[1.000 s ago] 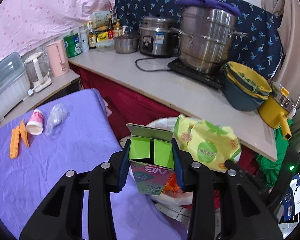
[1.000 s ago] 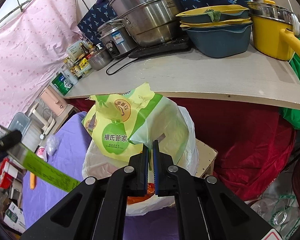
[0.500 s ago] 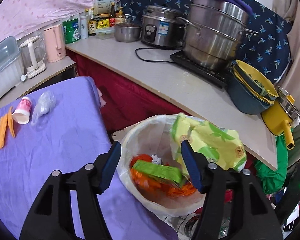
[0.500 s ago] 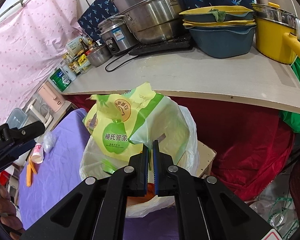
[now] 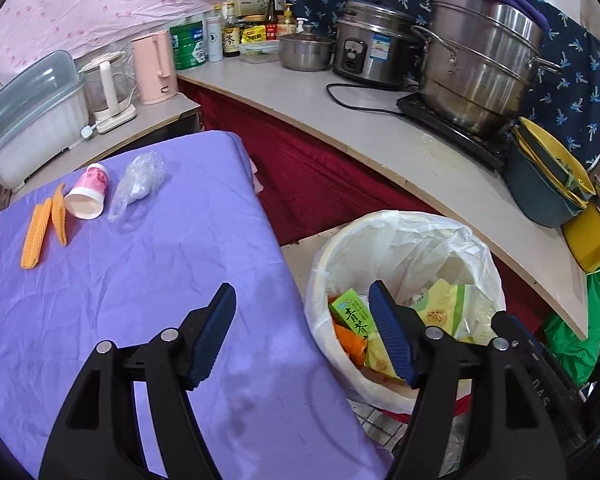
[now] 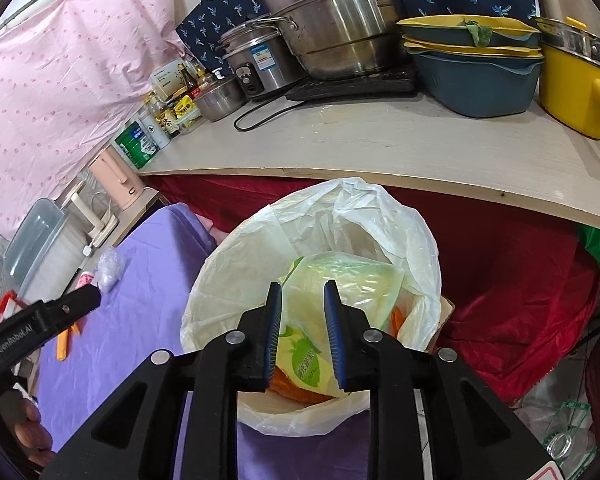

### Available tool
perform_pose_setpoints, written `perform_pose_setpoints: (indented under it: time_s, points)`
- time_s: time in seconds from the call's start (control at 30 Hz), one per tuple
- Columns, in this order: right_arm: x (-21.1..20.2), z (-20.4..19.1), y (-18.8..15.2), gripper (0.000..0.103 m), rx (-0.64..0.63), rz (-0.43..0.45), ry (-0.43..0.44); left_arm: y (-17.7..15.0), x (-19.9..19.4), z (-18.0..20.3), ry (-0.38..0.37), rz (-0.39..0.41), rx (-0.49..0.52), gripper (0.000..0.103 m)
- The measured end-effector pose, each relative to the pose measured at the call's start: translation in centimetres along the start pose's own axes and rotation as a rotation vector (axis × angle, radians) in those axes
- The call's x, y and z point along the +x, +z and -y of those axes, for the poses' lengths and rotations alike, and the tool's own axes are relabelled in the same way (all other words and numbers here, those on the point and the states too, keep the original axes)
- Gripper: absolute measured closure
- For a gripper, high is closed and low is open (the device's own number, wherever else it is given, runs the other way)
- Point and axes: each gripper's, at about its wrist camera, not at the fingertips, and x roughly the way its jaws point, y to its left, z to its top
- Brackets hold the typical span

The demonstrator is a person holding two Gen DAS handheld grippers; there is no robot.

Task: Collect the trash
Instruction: 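Open both grippers to drop the box and tissue pack into the bin, then move both open grippers back over the table toward the foam sleeves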

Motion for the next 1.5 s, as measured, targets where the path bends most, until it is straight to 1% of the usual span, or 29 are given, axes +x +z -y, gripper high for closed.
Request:
perform_pose_setpoints:
  time_s: [0.27,0.33,0.37,0.53,0.77,1.03,1.5]
  points:
    - [-1.2,-1.1,0.4,0.078,-0.018,0.025,0.017,-0.6,-0.3,-1.1,0.031,0.004,-0.006,0.037]
    - [-1.6,-1.6,0.6,0.077,-0.025,0.033,0.025,-0.7,-0.4,-1.4,0.039,0.007,-0.012,0.031]
    - [-1.7,-1.9,0.7,0.076,-0.03,0.036,0.029,-0.8,-0.6,-1.7,0.044,0.011,-0.017,0.03]
    - [-2.1,-3.8,0.7,0.075,-0.059,0.04,0.057,-0.9,-0.9,-3.0,0.066,0.017,-0.031,0.03]
    - [-1.4,-7.4,-0.3,0.074,-0.117,0.01,0.096,-1.3,-0.8,-6.3,0.102,0.01,-0.081,0.029]
    - [0.5,-12.7,-2.3,0.074,-0.193,-0.043,0.144,-1.9,-0.8,-11.9,0.158,0.0,-0.146,0.029]
    - [4.4,-23.4,-5.4,0.074,-0.313,-0.129,0.24,-3.1,-1.1,-24.6,0.292,-0.014,-0.305,0.029]
